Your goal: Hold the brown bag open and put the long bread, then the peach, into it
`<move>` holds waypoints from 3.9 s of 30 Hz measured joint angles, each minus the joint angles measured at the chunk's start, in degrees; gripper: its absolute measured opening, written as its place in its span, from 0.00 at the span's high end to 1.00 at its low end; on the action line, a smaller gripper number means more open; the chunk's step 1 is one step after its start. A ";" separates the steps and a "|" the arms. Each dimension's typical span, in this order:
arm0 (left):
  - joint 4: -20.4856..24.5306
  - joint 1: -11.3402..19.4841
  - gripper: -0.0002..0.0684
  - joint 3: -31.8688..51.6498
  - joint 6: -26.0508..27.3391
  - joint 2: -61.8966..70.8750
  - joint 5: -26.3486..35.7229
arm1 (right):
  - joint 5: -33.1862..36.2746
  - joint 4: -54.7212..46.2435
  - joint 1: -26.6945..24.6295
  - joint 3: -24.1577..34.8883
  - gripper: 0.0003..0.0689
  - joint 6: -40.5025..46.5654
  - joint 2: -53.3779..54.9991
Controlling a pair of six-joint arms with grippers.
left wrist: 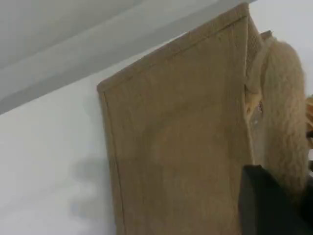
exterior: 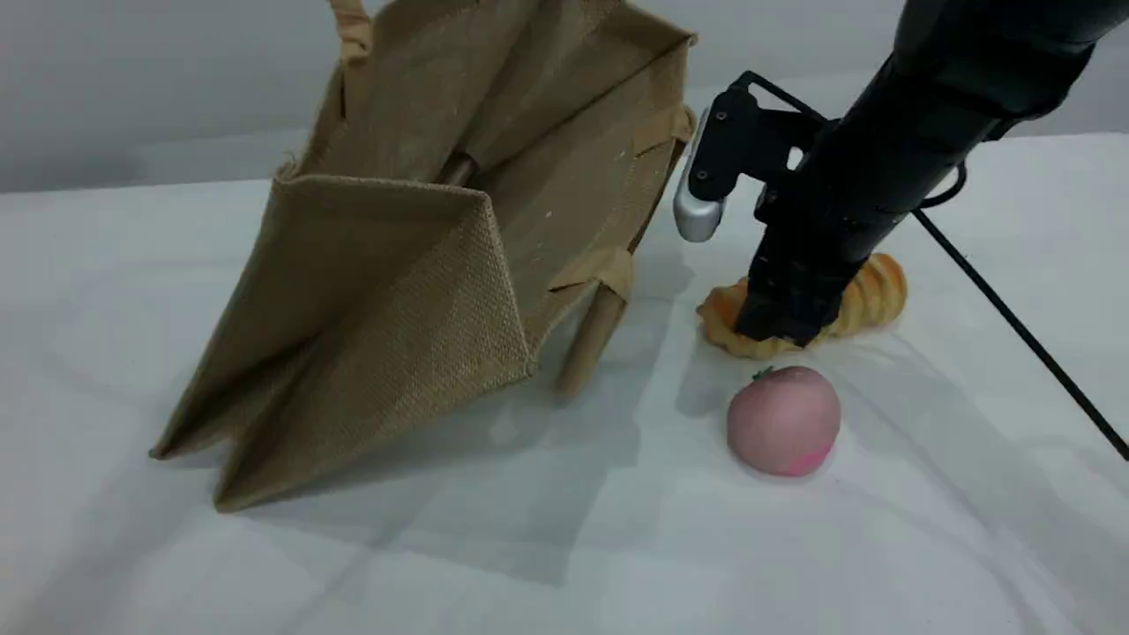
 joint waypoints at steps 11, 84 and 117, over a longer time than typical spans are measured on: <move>-0.18 0.00 0.86 0.00 0.00 0.00 0.05 | -1.92 0.26 0.00 -0.48 0.71 0.54 2.15; -13.47 0.00 0.86 0.00 19.93 0.00 0.05 | 34.70 29.84 -3.46 -9.53 0.94 55.60 -13.75; -13.51 0.00 0.86 0.00 19.98 0.00 0.05 | 35.40 52.16 -3.46 -15.25 0.94 46.03 -7.52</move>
